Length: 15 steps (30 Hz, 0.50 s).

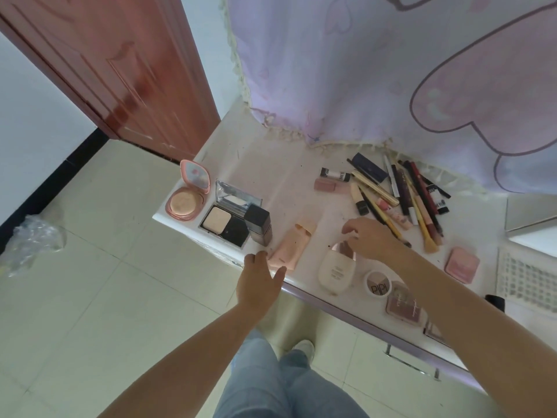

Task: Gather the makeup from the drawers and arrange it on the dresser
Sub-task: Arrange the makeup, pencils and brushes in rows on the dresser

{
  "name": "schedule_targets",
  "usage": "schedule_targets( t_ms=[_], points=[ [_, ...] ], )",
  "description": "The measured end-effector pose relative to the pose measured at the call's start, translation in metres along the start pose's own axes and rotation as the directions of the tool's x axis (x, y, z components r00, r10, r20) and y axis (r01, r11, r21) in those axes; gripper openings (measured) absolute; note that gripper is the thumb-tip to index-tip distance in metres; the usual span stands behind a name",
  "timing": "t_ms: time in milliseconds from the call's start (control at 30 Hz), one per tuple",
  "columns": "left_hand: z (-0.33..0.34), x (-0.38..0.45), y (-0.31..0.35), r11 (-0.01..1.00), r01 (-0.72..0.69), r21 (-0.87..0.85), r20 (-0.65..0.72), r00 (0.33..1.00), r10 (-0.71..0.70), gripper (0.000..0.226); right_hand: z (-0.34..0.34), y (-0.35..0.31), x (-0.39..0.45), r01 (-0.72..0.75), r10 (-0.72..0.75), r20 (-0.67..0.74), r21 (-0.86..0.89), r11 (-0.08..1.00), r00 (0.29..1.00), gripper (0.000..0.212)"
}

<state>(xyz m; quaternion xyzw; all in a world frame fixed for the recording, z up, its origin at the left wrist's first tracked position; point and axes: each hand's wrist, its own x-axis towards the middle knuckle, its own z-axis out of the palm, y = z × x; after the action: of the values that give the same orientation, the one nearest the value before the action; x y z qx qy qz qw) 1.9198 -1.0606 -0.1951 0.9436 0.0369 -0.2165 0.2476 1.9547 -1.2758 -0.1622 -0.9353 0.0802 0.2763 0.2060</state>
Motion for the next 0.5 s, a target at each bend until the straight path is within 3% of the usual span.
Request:
schedule_targets(
  t_ms=[200, 367, 500],
  points=[
    [0.000, -0.028, -0.009, 0.965, -0.200, 0.170, -0.028, 0.978, 0.207, 0.045, 0.014, -0.005, -0.002, -0.039, 0.036, 0.114, 0.027, 0.999, 0.993, 0.061],
    [-0.004, -0.029, -0.001, 0.858, -0.462, 0.225, -0.034, 0.876, 0.481, 0.032, 0.017, -0.014, -0.008, -0.132, 0.089, 0.167, 0.274, 0.952, 0.982, 0.041],
    [-0.007, -0.027, 0.011, 0.838, -0.495, 0.229, 0.073, 0.867, 0.492, 0.048, 0.012, -0.014, -0.020, -0.228, 0.180, 0.149, 0.443, 0.867, 0.972, 0.024]
  ],
)
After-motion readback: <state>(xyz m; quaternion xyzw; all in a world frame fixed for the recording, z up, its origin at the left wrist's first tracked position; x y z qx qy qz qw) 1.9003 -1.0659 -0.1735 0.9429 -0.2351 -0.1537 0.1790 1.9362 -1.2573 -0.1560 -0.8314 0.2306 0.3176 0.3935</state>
